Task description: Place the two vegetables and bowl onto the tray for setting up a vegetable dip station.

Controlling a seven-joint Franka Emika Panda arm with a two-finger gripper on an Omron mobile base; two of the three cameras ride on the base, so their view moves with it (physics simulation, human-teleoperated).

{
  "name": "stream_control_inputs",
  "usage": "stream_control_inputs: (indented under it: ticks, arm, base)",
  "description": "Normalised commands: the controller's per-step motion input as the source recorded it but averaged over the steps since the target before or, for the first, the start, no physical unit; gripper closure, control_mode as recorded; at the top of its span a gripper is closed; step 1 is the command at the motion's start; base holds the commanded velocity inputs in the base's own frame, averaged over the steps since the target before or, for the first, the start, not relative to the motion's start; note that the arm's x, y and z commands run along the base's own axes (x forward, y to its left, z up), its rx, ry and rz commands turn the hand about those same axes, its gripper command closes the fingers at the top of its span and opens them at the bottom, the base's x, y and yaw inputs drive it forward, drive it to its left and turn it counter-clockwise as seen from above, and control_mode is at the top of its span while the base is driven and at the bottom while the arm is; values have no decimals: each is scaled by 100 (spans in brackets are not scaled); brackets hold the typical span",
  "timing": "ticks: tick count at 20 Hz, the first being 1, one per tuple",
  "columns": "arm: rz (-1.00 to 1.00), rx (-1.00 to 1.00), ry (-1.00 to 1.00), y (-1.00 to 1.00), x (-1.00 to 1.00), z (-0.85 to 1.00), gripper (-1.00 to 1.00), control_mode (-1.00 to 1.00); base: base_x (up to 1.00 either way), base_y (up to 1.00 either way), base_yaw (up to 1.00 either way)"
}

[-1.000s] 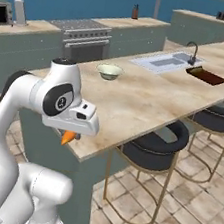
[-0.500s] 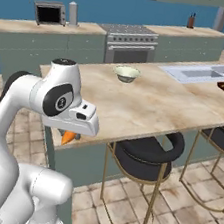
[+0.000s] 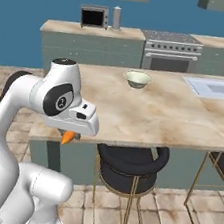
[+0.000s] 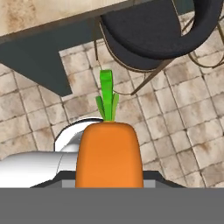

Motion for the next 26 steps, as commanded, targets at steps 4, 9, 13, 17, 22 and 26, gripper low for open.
stream_control_inputs:
  ticks: [4, 9, 13, 17, 22, 26]
  arm:
    - [0, 0, 0, 0, 0, 0, 100, 100]
    - [0, 0, 0, 0, 0, 0, 100, 100]
    - [0, 0, 0, 0, 0, 0, 100, 100]
    - [0, 0, 0, 0, 0, 0, 100, 100]
    - [0, 0, 0, 0, 0, 0, 100, 100]
    - [0, 0, 0, 0, 0, 0, 100, 100]
  base:
    - [0, -100, 44]
    - [0, -100, 39]
    - [-1, -100, 28]
    - [-5, -100, 19]
    - [0, -100, 7]
    - [0, -100, 0]
